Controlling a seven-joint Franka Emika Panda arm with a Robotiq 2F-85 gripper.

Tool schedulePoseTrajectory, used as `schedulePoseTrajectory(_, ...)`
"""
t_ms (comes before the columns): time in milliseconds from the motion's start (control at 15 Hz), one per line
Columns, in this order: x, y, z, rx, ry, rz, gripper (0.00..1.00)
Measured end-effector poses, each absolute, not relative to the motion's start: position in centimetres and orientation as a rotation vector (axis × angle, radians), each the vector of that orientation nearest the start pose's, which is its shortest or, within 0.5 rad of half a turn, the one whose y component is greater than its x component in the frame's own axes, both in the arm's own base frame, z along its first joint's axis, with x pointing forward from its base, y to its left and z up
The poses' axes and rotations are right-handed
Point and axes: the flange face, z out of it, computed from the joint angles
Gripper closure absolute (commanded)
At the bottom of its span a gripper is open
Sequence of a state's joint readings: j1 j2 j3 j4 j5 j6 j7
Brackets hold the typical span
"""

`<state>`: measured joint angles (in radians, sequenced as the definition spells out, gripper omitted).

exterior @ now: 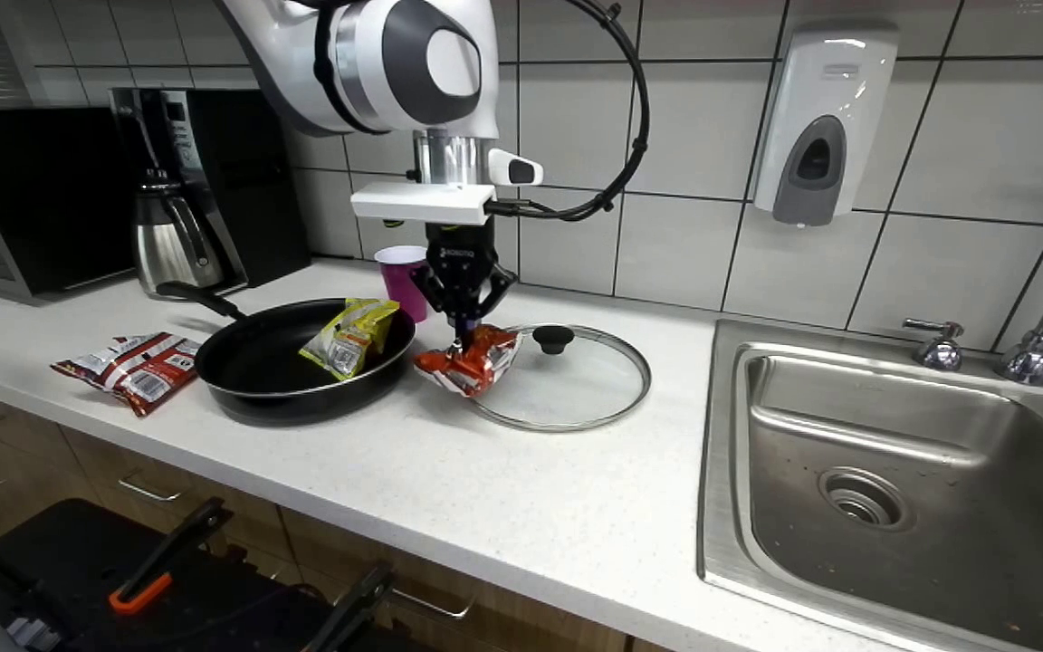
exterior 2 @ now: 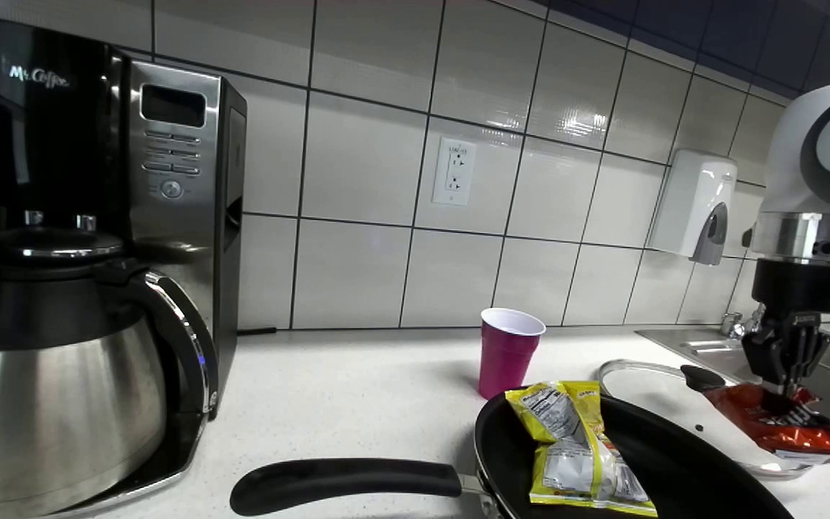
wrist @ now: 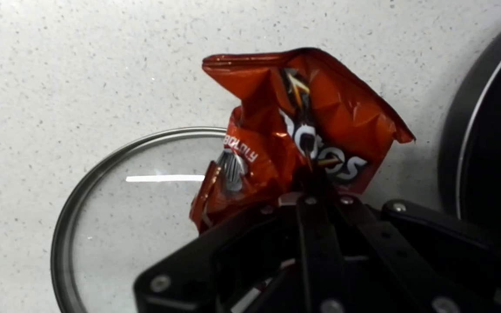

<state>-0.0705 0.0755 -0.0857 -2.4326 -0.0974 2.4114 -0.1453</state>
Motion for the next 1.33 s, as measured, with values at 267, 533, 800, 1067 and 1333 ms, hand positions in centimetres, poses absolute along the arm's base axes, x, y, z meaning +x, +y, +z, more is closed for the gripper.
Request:
schedulePoseTrajectory(267,47.8,-4.4,27.9,-3.195,-0.173,0.121,1.0)
schedulePoseTrajectory(533,48.2,-1.4,29.2,-3.202,-0.215,0.075,1.0)
schedulePoseTrajectory(800,48.2,2.3,29.6,-3.205,-0.256,0.052,1.0)
schedulePoseTrajectory(1067,48.0,5.7,29.7,-3.209,-0.289,0.06,1.0)
schedulePoseTrajectory(1333,47.6,8.3,29.5,-3.211,-0.325,0.11,1.0)
